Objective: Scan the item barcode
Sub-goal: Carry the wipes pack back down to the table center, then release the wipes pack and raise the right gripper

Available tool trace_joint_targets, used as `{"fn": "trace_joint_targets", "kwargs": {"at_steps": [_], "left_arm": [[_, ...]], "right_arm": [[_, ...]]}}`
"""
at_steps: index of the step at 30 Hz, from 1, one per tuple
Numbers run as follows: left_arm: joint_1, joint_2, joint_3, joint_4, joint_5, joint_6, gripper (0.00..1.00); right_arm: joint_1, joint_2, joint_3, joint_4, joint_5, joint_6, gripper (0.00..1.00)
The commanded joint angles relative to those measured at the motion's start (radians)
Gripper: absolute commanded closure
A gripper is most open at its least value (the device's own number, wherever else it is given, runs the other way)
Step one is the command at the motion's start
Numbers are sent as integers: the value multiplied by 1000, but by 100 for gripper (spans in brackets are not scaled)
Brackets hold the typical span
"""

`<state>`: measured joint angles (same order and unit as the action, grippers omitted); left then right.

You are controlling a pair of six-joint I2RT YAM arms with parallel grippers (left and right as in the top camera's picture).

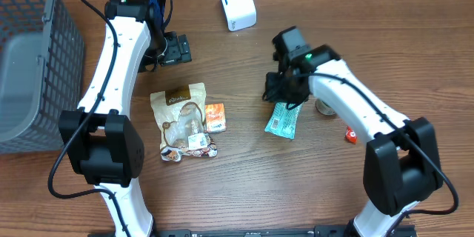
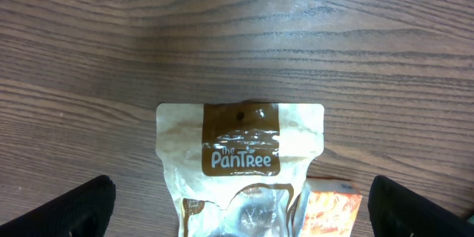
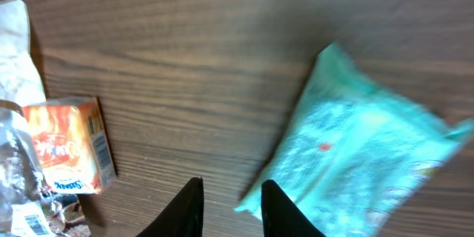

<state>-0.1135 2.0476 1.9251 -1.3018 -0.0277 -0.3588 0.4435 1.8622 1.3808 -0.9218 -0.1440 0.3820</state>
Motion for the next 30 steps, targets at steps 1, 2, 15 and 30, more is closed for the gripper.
{"fn": "trace_joint_targets", "kwargs": {"at_steps": [1, 2, 15, 30], "left_arm": [[2, 0, 14, 1, -6, 15, 0], [2, 0, 14, 1, -6, 15, 0], [2, 0, 14, 1, -6, 15, 0], [2, 0, 14, 1, -6, 15, 0]], "right_arm": [[34, -3, -58, 28, 45, 68, 74], [40, -3, -79, 42, 73, 69, 75], [43, -3, -282, 180, 204, 146, 75], [-13, -3, -238, 48, 230, 145, 75]]}}
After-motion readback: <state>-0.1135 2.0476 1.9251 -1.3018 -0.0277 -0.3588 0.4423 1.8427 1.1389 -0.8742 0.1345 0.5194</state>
